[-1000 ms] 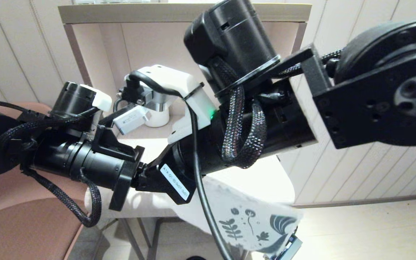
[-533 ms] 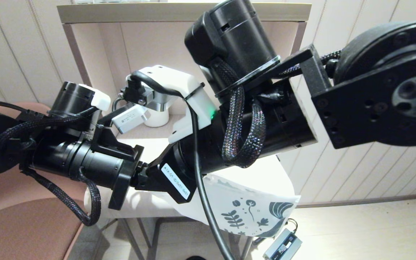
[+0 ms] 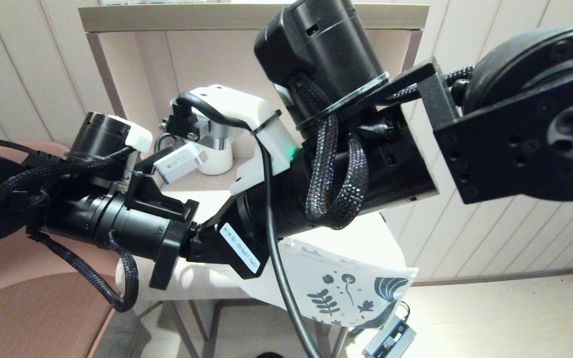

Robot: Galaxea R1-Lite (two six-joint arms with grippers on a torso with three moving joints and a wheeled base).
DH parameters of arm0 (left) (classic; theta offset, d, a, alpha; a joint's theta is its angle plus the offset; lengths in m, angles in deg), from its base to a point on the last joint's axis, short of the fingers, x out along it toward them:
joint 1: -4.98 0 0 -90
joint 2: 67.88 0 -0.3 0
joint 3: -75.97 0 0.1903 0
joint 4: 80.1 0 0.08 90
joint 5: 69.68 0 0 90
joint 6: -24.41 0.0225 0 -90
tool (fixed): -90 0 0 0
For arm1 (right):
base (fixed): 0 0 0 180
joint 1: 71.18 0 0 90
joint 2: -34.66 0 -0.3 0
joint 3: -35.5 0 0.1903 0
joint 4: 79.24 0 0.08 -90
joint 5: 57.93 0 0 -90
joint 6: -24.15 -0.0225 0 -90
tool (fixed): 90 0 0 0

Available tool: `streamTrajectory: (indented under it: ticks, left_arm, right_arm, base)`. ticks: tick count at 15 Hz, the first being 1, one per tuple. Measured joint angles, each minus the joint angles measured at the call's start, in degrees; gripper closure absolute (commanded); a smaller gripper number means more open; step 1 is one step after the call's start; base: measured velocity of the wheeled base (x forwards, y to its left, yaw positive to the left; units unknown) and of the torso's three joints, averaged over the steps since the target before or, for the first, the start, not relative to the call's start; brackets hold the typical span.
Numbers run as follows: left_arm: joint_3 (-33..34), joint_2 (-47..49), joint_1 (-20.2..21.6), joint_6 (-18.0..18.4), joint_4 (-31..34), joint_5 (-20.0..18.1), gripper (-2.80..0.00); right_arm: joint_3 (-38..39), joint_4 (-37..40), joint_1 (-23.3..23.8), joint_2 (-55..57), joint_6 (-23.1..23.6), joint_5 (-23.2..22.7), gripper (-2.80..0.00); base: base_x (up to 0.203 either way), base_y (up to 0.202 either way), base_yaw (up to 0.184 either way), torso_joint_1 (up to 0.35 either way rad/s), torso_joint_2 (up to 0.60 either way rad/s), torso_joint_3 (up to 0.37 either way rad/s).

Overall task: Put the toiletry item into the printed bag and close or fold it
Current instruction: Close the strorage bag and place it on the desk

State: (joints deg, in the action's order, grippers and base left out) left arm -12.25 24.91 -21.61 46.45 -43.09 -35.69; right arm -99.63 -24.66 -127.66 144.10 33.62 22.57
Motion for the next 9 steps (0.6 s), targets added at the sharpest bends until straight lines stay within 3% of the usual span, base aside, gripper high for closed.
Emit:
streamTrajectory:
  ticks: [9]
  left_arm:
    - [0.17,-0.12,0.05,0.07,0.00,0.09,0.00]
  right_arm:
    - [0.38,0.53,0.41,-0.02,0.02,0.14,0.00]
  base:
    - [0.000,0.000,0.000,0.000,0.00,0.000]
